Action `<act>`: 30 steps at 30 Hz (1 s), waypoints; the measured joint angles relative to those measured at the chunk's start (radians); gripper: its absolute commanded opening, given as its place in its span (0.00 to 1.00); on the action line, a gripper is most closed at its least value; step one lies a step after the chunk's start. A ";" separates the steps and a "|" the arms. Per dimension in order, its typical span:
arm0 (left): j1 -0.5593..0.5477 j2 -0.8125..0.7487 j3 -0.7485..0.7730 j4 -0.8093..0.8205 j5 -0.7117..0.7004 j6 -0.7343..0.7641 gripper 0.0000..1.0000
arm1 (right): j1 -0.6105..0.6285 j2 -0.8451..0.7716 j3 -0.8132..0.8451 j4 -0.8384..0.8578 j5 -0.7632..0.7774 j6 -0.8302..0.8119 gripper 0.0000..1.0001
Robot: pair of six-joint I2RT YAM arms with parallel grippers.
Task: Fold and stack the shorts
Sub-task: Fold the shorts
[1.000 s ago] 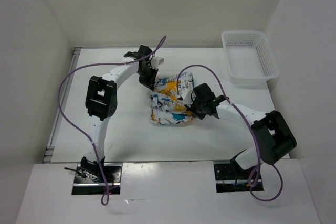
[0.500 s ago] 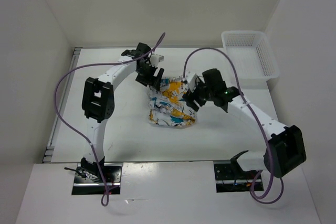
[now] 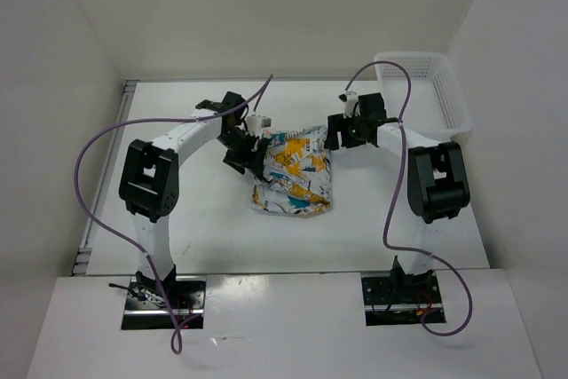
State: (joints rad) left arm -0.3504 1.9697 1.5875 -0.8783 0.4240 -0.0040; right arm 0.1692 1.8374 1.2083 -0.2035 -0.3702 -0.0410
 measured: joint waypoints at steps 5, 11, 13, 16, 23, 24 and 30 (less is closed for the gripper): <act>-0.001 0.081 0.022 -0.009 0.014 -0.001 0.70 | -0.013 0.086 0.098 0.038 -0.013 0.081 0.77; -0.002 0.108 0.039 -0.009 0.050 -0.001 0.52 | -0.012 0.133 0.135 0.091 -0.046 0.168 0.68; -0.002 0.108 0.037 -0.010 0.055 -0.003 0.36 | -0.011 0.166 0.145 0.096 -0.042 0.191 0.64; -0.002 0.115 0.036 -0.013 0.059 -0.003 0.24 | -0.010 0.219 0.169 0.095 -0.016 0.228 0.55; -0.002 0.125 0.034 -0.043 0.108 -0.002 0.16 | -0.003 0.309 0.251 0.087 0.055 0.293 0.12; -0.002 0.125 0.029 -0.043 0.110 -0.002 0.16 | -0.001 0.315 0.267 0.086 0.060 0.301 0.09; -0.002 0.125 -0.031 -0.058 0.101 -0.001 0.20 | 0.010 0.320 0.332 0.086 0.068 0.314 0.03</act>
State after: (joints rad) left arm -0.3523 2.0949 1.5566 -0.9360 0.5251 -0.0051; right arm 0.1795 2.1578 1.5398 -0.1177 -0.3019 0.2726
